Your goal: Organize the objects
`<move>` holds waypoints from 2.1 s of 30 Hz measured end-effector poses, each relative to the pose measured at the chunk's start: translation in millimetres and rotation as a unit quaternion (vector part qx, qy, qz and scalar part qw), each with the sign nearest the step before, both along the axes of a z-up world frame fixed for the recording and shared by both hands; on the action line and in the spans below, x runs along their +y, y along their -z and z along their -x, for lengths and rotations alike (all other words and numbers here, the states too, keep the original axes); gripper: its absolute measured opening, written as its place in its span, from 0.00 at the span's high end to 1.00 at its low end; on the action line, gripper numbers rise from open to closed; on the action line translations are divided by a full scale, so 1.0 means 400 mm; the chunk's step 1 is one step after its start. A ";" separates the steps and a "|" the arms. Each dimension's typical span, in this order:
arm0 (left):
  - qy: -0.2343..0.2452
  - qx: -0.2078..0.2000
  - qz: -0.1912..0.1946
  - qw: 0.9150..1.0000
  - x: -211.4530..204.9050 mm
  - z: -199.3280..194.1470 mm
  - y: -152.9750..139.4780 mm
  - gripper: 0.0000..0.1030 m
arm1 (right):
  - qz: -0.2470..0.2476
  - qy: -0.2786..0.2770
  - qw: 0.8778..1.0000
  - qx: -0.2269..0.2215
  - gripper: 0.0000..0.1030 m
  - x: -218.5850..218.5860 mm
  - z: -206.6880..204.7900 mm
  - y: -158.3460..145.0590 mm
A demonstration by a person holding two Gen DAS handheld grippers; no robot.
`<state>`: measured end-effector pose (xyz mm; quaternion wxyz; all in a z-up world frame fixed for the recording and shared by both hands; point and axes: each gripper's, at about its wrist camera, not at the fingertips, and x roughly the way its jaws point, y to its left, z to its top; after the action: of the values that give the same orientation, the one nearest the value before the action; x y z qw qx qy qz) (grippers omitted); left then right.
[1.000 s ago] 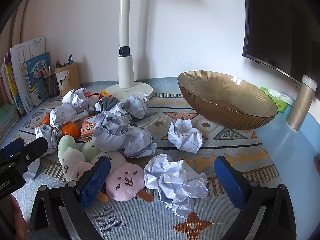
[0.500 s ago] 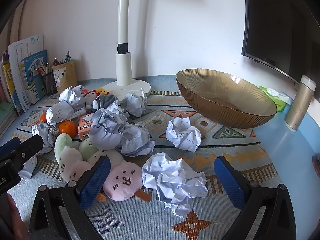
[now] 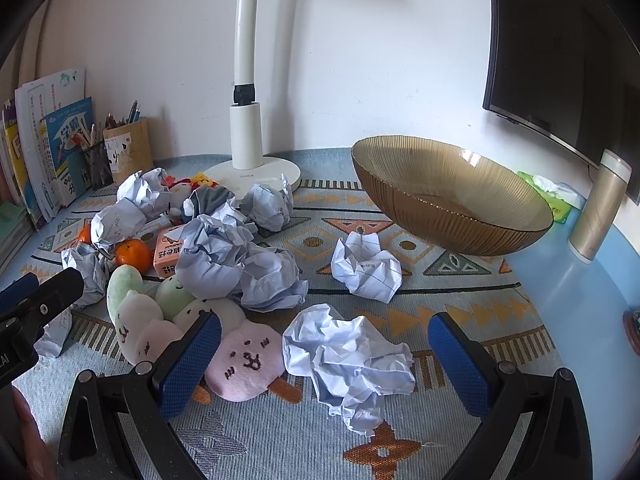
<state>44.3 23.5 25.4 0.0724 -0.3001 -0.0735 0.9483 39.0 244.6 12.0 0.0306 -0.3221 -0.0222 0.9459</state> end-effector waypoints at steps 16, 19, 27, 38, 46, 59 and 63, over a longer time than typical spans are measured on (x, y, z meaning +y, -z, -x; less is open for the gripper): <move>-0.004 0.000 -0.002 1.000 -0.003 -0.003 0.002 0.01 | -0.002 -0.001 1.000 -0.003 0.00 -0.005 0.004 0.000; -0.004 0.001 -0.002 1.000 -0.003 -0.004 0.002 0.01 | -0.004 -0.001 1.000 -0.003 0.00 -0.010 0.005 0.000; 0.000 0.012 -0.018 1.000 -0.020 -0.022 -0.011 0.01 | -0.004 0.000 1.000 -0.002 0.00 -0.012 0.006 -0.002; 0.008 -0.045 -0.050 0.998 -0.241 -0.176 0.004 0.01 | 0.036 -0.078 0.996 -0.001 0.00 -0.022 -0.030 -0.022; -0.020 -0.073 -0.004 0.997 -0.274 -0.140 0.038 0.01 | 0.137 -0.240 0.959 -0.061 0.00 -0.175 -0.015 -0.093; -0.034 -0.139 0.012 0.990 -0.264 -0.044 0.085 0.34 | 0.126 -0.265 0.938 -0.187 0.39 -0.465 0.233 0.019; -0.031 -0.130 0.009 0.991 -0.263 -0.051 0.077 0.46 | 0.120 -0.252 0.944 -0.175 0.73 -0.450 0.243 0.017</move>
<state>64.6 -81.7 -5.3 0.0301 -0.4188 -0.0829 0.9038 -58.0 64.4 5.1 -0.2517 -0.4682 0.0059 0.8470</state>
